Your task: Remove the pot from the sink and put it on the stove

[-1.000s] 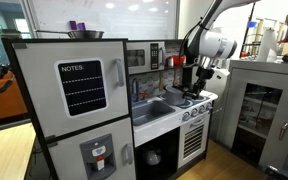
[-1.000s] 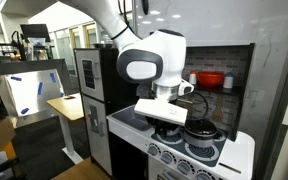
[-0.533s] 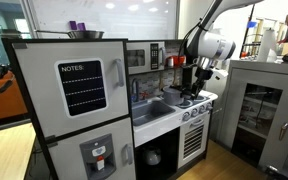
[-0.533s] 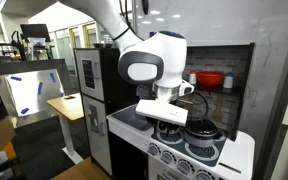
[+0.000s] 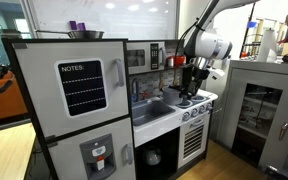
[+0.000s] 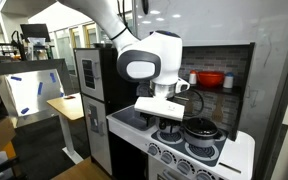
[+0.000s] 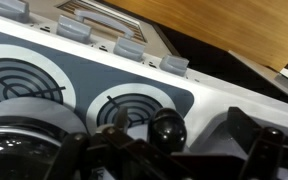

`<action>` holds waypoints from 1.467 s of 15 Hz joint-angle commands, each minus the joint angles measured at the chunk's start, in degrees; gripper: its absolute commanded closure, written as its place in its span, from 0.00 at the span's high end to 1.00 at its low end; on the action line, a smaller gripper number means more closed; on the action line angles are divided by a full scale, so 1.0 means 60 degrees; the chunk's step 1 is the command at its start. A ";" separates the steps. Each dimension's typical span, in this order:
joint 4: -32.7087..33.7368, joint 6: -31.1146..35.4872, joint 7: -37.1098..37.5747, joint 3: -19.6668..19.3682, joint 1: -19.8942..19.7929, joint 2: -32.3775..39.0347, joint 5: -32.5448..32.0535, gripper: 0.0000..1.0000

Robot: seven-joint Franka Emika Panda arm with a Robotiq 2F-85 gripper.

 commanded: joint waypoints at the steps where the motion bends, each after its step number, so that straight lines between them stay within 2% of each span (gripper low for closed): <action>1: -0.0479 -0.0150 0.0364 -0.0170 0.0171 -0.0585 -0.0388 1.00; 6: -0.1431 -0.0370 0.0812 -0.0503 0.0237 -0.1516 -0.0752 1.00; 16: -0.4496 -0.0120 0.0875 -0.1512 0.0614 -0.4124 -0.1135 1.00; 18: -0.4781 -0.0524 0.0744 -0.1680 0.0773 -0.4560 -0.1351 1.00; 19: -0.4437 -0.0403 0.0689 -0.1741 0.0839 -0.4110 -0.1098 1.00; 22: -0.4748 -0.0420 0.0703 -0.1858 0.0995 -0.4480 -0.1205 1.00</action>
